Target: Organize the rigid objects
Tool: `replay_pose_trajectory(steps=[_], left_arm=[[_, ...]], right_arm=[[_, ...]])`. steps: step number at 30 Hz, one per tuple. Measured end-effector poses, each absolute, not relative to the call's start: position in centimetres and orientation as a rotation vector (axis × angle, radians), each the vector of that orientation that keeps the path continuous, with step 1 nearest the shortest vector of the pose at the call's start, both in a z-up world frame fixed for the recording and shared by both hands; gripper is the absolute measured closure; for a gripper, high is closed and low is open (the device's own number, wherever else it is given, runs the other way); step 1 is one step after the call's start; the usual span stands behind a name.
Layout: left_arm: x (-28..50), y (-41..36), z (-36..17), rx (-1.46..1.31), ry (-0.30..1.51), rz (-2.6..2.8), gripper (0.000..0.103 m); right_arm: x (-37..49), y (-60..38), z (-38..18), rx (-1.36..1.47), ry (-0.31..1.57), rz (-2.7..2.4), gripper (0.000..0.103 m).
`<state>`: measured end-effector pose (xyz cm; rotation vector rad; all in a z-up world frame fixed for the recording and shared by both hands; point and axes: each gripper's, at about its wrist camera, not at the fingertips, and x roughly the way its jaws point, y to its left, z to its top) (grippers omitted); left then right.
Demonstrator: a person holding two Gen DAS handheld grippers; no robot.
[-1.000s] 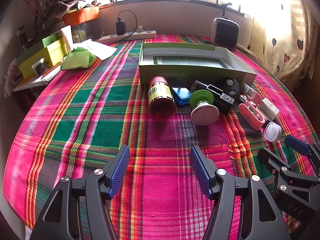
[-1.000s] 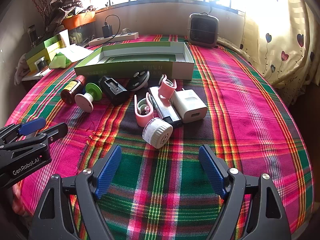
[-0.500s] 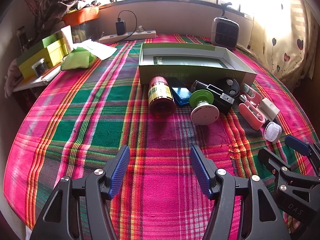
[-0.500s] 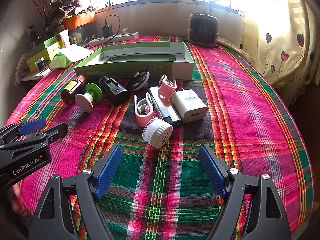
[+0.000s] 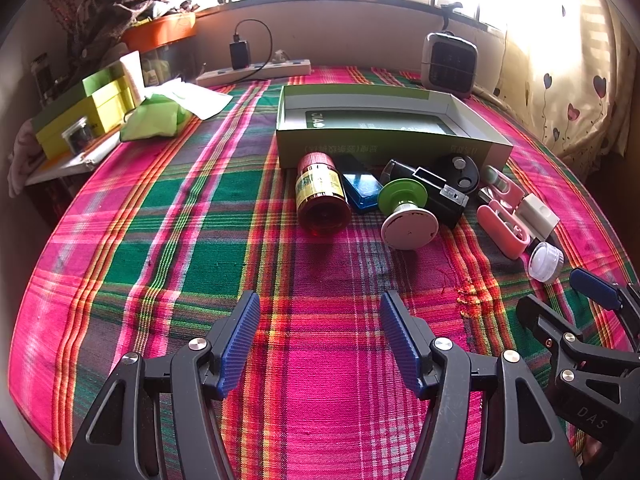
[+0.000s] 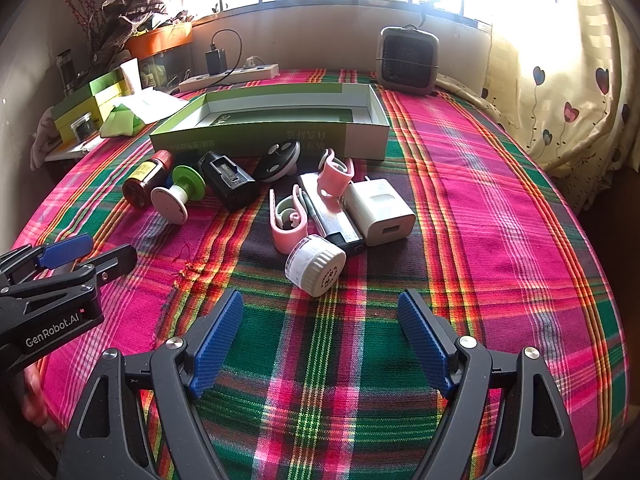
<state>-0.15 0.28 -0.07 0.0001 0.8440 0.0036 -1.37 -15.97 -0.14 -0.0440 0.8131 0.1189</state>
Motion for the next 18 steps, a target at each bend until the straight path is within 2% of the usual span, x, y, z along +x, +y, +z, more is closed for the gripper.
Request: replay_pose_trajectory(steps=[18], left_arm=[[-0.13, 0.28, -0.08, 0.001, 0.846, 0.003, 0.041]], right_arm=[[-1.23, -15.89, -0.11, -0.045, 0.813, 0.121, 0.023]])
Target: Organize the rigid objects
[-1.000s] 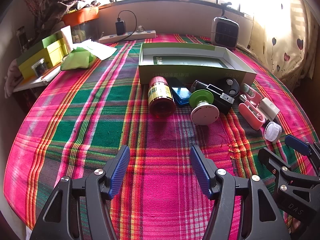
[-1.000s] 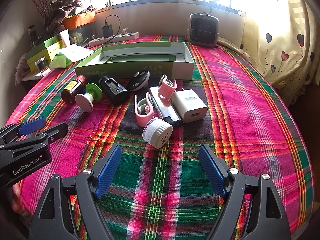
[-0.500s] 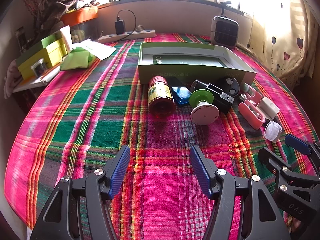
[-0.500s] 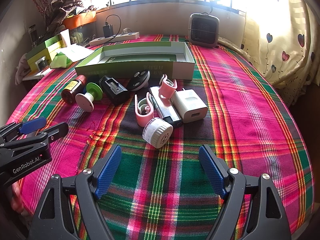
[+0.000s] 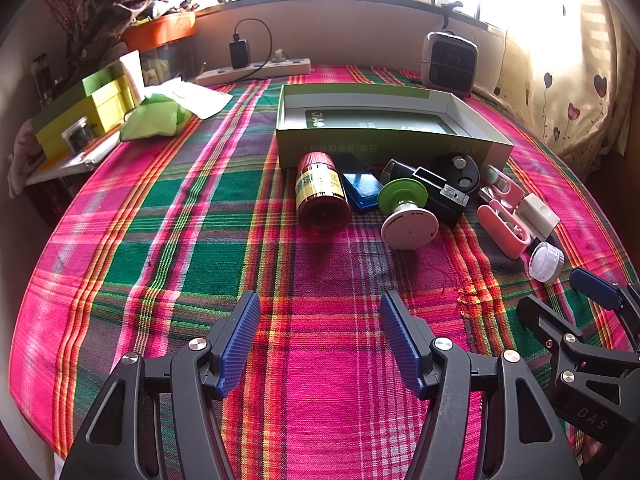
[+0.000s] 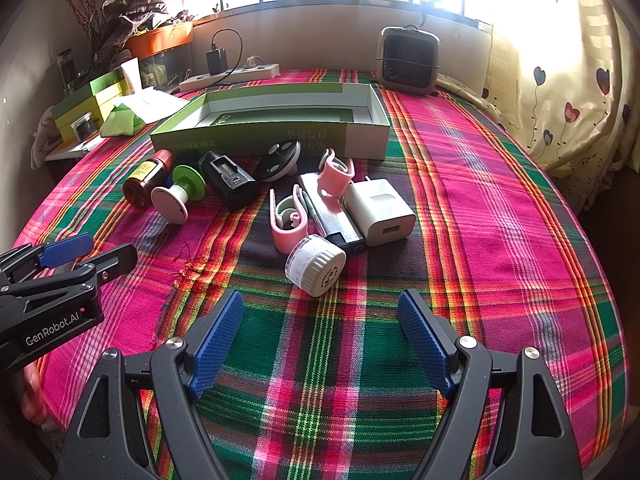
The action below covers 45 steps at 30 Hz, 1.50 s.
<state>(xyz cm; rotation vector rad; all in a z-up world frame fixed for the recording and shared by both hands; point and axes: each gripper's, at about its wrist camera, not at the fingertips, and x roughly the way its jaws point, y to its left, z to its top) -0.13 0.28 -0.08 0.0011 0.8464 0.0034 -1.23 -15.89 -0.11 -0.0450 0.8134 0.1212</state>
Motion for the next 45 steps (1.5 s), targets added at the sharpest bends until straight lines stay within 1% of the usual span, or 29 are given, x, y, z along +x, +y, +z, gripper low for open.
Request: replay_pose_trajectory(steps=[5, 10, 23, 30, 37, 39, 40, 42, 45], left_arm=[[-0.3, 0.4, 0.0, 0.002, 0.849, -0.001, 0.041], [0.1, 0.7, -0.3, 0.013, 0.863, -0.025, 0.041], [1.7, 2.5, 0.9, -0.071, 0.862, -0.066, 0.041], [4.0, 3.0, 1.9, -0.098, 0.853, -0.083, 0.041], [6.0, 2.9, 1.8, -0.079, 0.866, -0.068, 0.042], [6.4, 3.0, 1.7, -0.074, 0.873, -0.065, 0.042], [6.6, 3.0, 1.6, -0.075, 0.872, -0.064, 0.042], [6.8, 3.2, 1.6, -0.075, 0.874, -0.056, 0.042], [7.2, 3.5, 1.4, -0.071, 0.881, -0.046, 0.042]], right_arm=[[-1.4, -16.5, -0.1, -0.06, 0.82, 0.161, 0.023], [-1.1, -17.5, 0.2, -0.009, 0.825, 0.187, 0.023], [1.4, -21.2, 3.5, -0.013, 0.719, 0.118, 0.023], [4.6, -21.8, 2.7, -0.026, 0.783, 0.163, 0.023], [5.8, -21.4, 1.5, -0.037, 0.844, 0.201, 0.023], [6.1, -21.4, 1.3, -0.044, 0.857, 0.212, 0.025], [6.2, -21.4, 1.2, -0.048, 0.862, 0.214, 0.028], [6.4, -21.5, 1.1, -0.052, 0.87, 0.219, 0.03], [6.7, -21.6, 1.0, -0.06, 0.881, 0.224, 0.038]])
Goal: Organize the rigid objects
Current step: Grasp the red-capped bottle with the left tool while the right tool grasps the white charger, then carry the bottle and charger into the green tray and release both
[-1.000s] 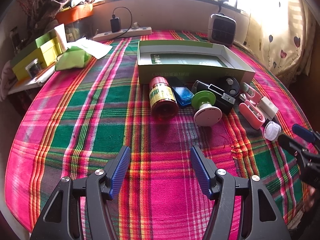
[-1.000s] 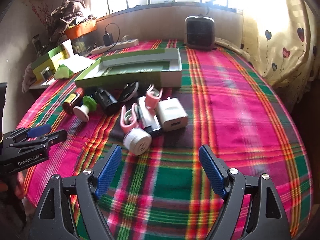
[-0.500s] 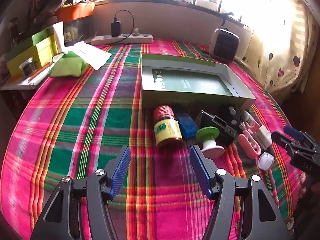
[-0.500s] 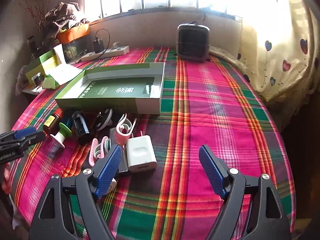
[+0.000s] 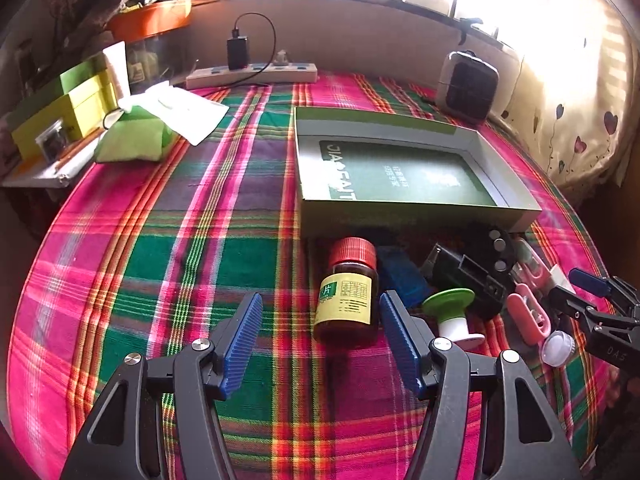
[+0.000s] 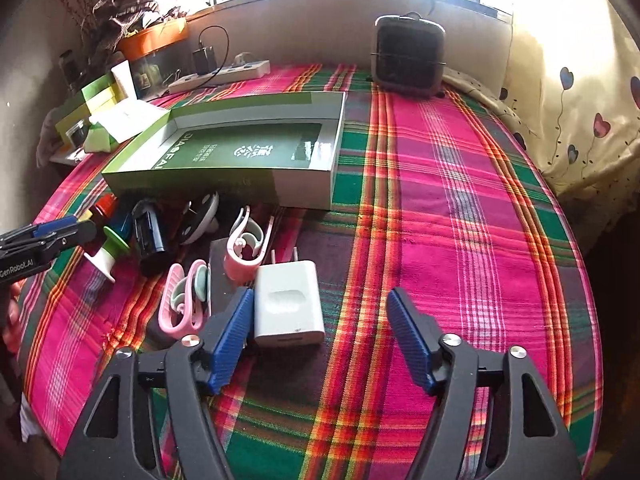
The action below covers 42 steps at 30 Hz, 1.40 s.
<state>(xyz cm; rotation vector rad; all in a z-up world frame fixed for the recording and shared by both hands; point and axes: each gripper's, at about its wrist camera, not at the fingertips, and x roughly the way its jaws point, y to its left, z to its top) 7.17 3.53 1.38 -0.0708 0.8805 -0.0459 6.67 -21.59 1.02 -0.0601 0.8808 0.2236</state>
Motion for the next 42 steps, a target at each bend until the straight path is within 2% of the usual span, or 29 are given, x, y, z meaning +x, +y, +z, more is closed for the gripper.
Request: replay_pose_trajectory(steps=[2, 6, 9, 13, 21, 32, 42], left_arm=[[7.3, 3.7, 1.3, -0.068, 0.882, -0.048, 0.043], [7.8, 3.8, 1.2, -0.056, 0.889, -0.06, 0.043], [8.0, 3.6, 1.1, -0.052, 0.888, -0.074, 0.048], [8.5, 3.3, 0.8, -0.041, 0.897, -0.093, 0.052], [8.6, 3.1, 0.8, -0.047, 0.899, -0.125, 0.072], [8.3, 3.4, 1.6, -0.071, 0.88, -0.137, 0.072], [8.8, 3.9, 4.7, -0.089, 0.825, -0.158, 0.072]], right_arm=[[6.9, -21.6, 0.8, -0.065, 0.896, 0.233, 0.046], [7.1, -21.5, 0.8, -0.076, 0.899, 0.244, 0.05], [7.3, -21.3, 0.8, -0.085, 0.897, 0.247, 0.054], [7.3, -21.4, 0.8, -0.085, 0.893, 0.243, 0.068], [7.3, -21.7, 0.8, -0.069, 0.892, 0.243, 0.069], [7.0, -22.0, 1.3, -0.034, 0.89, 0.248, 0.069], [7.6, -21.6, 4.8, -0.028, 0.825, 0.256, 0.069]])
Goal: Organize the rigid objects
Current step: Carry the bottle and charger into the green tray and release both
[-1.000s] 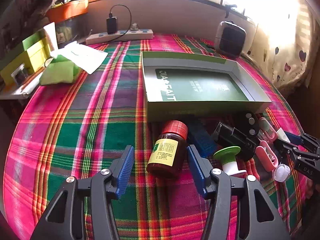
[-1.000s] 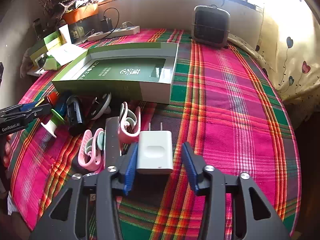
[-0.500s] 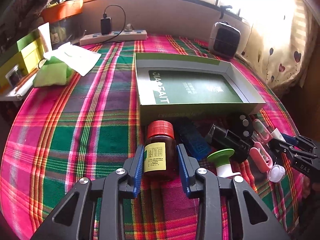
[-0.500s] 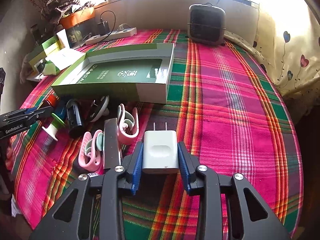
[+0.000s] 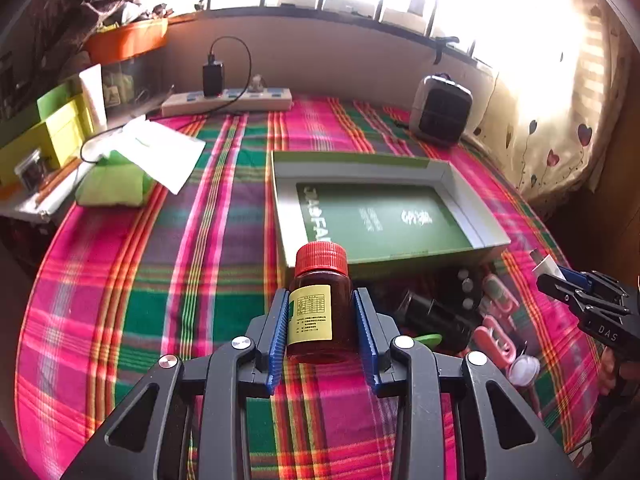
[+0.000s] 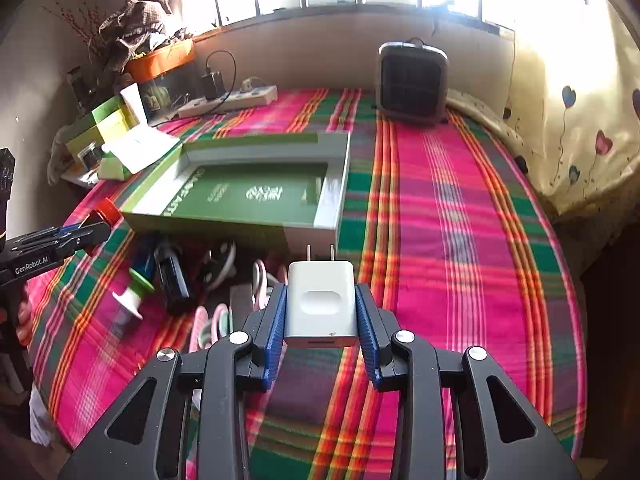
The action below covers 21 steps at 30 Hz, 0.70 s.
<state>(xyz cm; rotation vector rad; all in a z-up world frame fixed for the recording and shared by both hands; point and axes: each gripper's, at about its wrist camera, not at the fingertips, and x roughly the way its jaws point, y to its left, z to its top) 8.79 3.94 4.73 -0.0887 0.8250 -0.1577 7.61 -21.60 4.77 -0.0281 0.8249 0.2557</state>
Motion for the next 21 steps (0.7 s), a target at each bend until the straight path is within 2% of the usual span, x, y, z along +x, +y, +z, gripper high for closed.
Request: replay_pose_trajectory(steps=[9, 21], left_arm=[[11.9, 2.9, 6.9, -0.079, 0.795, -0.197, 0.072], [16.8, 1.1, 4.9, -0.085, 0.865, -0.222, 0.072]], right_arm=[[11.5, -20.0, 6.9, -0.029, 0.805, 0.307, 0.069], [17.1, -17.3, 5.2, -0.015, 0.886, 0.337, 0.069]])
